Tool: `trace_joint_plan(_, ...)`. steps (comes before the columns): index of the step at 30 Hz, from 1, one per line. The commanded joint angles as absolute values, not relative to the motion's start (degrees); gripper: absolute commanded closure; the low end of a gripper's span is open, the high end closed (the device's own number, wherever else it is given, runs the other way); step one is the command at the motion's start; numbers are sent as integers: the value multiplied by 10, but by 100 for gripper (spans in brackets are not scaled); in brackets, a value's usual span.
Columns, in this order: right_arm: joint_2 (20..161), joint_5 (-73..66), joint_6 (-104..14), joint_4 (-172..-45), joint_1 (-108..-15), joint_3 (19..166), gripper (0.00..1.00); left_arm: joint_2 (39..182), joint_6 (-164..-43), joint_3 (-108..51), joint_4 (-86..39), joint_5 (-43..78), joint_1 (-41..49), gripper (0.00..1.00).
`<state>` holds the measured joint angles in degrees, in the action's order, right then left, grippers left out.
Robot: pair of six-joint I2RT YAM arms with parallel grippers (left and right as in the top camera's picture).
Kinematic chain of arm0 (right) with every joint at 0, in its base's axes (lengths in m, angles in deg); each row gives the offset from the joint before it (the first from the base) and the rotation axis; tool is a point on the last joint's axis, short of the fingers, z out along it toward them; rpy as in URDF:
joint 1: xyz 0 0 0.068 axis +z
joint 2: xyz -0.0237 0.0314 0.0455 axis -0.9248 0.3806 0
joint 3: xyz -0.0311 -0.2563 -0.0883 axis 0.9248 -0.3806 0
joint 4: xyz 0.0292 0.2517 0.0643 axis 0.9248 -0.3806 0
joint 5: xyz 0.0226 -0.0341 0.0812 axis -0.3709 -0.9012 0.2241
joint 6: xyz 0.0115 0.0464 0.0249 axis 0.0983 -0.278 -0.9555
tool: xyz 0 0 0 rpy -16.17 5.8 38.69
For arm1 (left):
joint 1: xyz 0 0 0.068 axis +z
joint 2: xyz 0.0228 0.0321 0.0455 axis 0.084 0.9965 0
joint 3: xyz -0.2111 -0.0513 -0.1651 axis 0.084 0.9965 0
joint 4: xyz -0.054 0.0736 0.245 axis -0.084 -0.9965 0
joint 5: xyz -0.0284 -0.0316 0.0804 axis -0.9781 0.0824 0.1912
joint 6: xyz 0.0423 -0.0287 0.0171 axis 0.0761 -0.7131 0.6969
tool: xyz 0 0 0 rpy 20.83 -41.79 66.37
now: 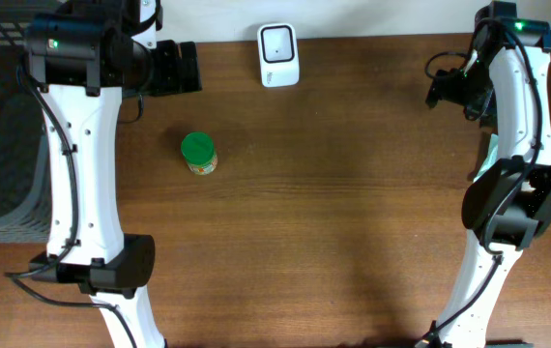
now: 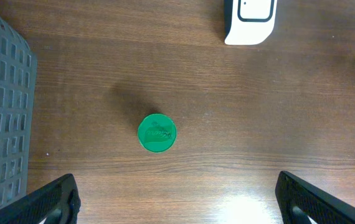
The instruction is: Scan the item barcode
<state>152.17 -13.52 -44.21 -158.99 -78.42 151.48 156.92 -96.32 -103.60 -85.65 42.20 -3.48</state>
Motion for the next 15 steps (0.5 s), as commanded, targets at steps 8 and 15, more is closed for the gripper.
trace_joint_plan(8, 1505, -144, -447, -1591, -782, 1518, 1, 1564, -954, -1031, -809, 426, -37, 1)
trace_joint_plan(15, 1505, -144, -447, -1592, -782, 1518, 1, 1572, -930, -765, -704, 448, -37, 1)
